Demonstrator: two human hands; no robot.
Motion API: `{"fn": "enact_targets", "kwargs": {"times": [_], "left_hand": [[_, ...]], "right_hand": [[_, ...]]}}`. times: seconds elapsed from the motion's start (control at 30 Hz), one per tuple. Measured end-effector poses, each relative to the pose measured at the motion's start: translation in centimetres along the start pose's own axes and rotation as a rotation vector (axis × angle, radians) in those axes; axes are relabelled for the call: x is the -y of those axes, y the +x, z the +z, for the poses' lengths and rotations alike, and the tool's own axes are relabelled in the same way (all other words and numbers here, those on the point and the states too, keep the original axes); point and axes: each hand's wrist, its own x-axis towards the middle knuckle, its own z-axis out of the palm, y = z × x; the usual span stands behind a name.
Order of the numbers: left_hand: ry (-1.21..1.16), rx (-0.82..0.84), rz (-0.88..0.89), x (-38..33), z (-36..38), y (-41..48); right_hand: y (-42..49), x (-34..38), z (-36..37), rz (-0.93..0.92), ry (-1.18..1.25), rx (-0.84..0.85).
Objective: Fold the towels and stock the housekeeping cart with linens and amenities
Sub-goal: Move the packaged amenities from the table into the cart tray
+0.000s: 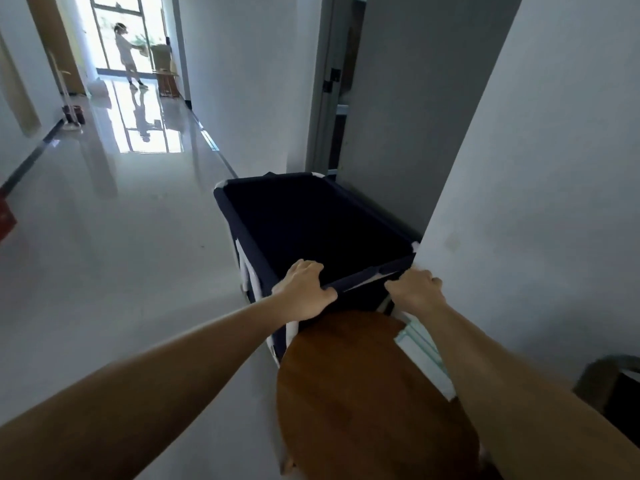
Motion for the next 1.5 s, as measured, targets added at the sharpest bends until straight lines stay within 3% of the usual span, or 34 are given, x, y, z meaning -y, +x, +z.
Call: {"fn": "enact_targets", "kwargs": {"times": [0.27,0.47,0.7,0.97,1.2,1.4,1.5], "left_hand": [[-0.013,0.276,0.15,1.5,2.3,12.1],[-0.041,0.531,0.221,-1.0,9.4,17.8],[0.003,0.681,0.202,-3.8,19.2,23.8],[0.074,0.806,0.236,-3.9,31.1,29.1],[0.166,0.839,0.335,-3.0,39.9,32.4],[0.204,0.825,0.339,-1.5,44.4,32.3],[0.149,0.803,0.248,-0.7,45.2,31.7]], "right_hand": [[6.7,-2.5,3.1,0.3,0.066,0.043],[9.9,-8.6,6.7,0.48,0.078,0.098],[15.6,-16.9,13.3,0.644,0.154,0.198],[20.0,-24.0,20.6,0.69,0.203,0.276],[23.2,-29.5,26.6,0.581,0.094,0.227],[23.4,-30.9,30.9,0.537,-0.049,0.19],[22.7,-30.8,31.4,0.516,-0.025,0.18]]}}
